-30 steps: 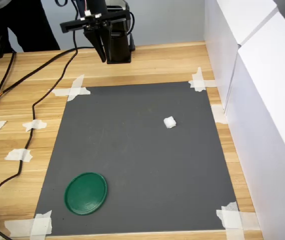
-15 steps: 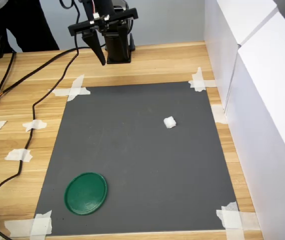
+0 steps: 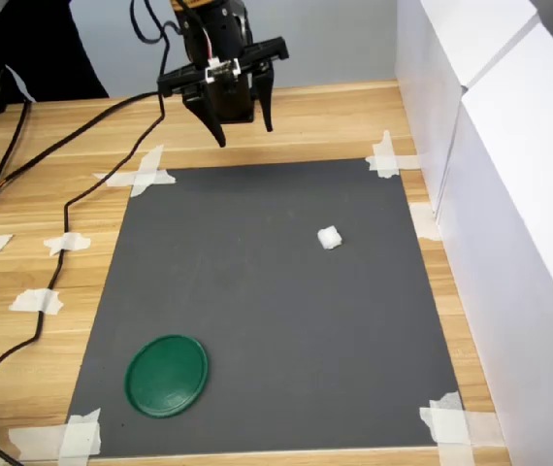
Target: Grasp a white terminal and put it on the green lid.
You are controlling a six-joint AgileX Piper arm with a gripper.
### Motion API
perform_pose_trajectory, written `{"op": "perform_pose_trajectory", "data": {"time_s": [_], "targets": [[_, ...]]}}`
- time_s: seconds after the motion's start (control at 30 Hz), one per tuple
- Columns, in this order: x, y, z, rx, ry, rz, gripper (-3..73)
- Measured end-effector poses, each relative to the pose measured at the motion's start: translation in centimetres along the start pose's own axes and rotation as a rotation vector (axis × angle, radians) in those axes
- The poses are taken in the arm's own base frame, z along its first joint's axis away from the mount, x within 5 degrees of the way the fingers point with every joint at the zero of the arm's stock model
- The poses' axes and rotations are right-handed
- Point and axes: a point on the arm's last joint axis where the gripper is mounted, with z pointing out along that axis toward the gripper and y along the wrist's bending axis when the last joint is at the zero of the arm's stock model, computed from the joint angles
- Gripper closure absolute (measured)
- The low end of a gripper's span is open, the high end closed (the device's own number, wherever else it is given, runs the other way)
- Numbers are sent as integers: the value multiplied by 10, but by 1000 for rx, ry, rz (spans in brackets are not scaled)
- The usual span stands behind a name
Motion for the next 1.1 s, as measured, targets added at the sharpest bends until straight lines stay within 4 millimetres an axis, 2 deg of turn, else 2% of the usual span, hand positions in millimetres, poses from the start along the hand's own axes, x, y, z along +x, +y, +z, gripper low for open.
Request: {"op": "perform_pose_trajectory", "data": {"time_s": [0.27,0.53,0.7,1.1], "targets": [[-17,27,33,-7,72,-75,49],[-61,52,52,-29,74,-115,49],[-81,56,68,-32,85,-92,49],[-85,56,111,-18,188,68,49]]}}
